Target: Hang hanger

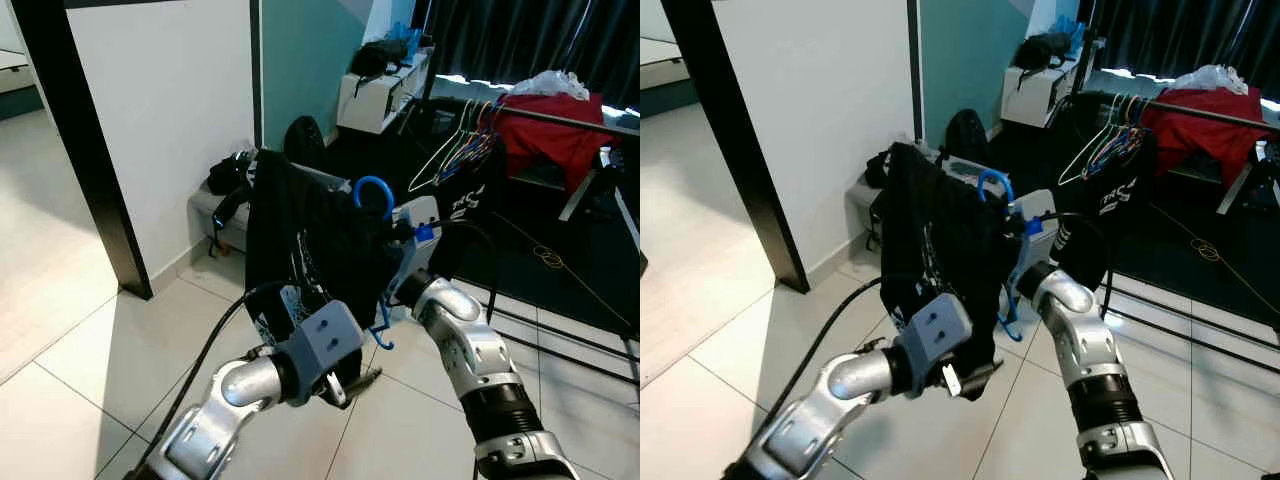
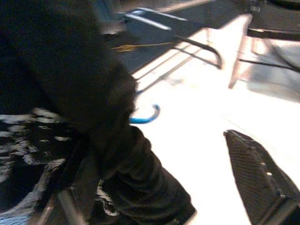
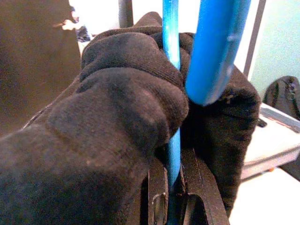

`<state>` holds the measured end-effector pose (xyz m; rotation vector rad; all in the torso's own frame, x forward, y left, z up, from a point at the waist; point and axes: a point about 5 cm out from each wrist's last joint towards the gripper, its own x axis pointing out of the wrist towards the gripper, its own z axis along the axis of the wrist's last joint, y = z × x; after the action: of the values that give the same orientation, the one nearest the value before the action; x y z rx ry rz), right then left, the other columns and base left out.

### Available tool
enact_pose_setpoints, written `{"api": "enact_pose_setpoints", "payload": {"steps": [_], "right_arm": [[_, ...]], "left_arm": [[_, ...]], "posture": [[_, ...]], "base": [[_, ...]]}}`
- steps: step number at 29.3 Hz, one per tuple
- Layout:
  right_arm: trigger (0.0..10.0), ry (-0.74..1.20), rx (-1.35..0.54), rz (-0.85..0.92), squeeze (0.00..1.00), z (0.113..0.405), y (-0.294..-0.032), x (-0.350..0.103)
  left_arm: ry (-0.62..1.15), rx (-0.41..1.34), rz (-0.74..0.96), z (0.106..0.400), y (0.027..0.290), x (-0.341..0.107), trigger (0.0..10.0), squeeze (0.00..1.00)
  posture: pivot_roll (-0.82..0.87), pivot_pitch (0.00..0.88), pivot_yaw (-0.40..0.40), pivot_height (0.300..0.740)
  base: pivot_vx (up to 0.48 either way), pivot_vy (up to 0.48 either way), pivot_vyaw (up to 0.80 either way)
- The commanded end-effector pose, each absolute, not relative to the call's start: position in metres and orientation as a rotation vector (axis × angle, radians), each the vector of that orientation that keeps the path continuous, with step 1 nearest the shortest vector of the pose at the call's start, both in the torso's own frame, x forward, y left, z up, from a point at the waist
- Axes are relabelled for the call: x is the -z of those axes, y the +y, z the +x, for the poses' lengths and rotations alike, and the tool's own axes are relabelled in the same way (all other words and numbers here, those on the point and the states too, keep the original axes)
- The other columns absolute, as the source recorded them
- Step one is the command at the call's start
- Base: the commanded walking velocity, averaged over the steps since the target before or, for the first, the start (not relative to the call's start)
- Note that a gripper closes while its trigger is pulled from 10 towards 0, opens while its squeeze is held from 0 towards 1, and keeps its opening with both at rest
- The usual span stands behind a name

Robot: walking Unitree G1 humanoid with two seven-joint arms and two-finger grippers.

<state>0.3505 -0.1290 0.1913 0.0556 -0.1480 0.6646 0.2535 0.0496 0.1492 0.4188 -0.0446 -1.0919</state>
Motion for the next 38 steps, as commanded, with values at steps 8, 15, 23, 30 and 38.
{"api": "enact_pose_setpoints", "payload": {"steps": [8,15,23,30,38], "right_arm": [[10.0,-0.180,-0.722,-0.005,0.00,0.342,-0.175,-0.211],[10.0,-0.066,-0.692,-0.118,0.00,0.325,-0.238,-0.203],[10.0,-0.043,-0.810,-0.094,0.00,0.307,-0.239,-0.205],[10.0,0.100,-1.244,-0.126,0.00,0.269,-0.207,-0.193],[10.0,0.118,-1.311,-0.148,0.00,0.269,-0.198,-0.192]], "left_arm": [[-0.159,1.008,0.361,0.267,0.081,-0.200,10.0,1.00],[-0.422,0.934,0.167,0.269,0.130,-0.278,10.0,0.00],[-0.343,0.973,0.313,0.265,0.140,-0.270,10.0,0.00],[-0.341,1.076,0.239,0.261,0.134,-0.279,10.0,0.00],[-0.243,1.251,0.332,0.242,0.132,-0.273,10.0,0.00]], "posture": [[0.04,0.019,-0.074,0.740],[0.03,0.022,-0.069,0.740],[0.03,0.024,-0.060,0.740],[0.03,0.022,-0.049,0.740],[0.04,0.017,-0.049,0.740]], "base": [[0.000,0.000,0.00],[0.000,0.000,0.00],[0.000,0.000,0.00],[0.000,0.000,0.00],[0.000,0.000,0.00]]}}
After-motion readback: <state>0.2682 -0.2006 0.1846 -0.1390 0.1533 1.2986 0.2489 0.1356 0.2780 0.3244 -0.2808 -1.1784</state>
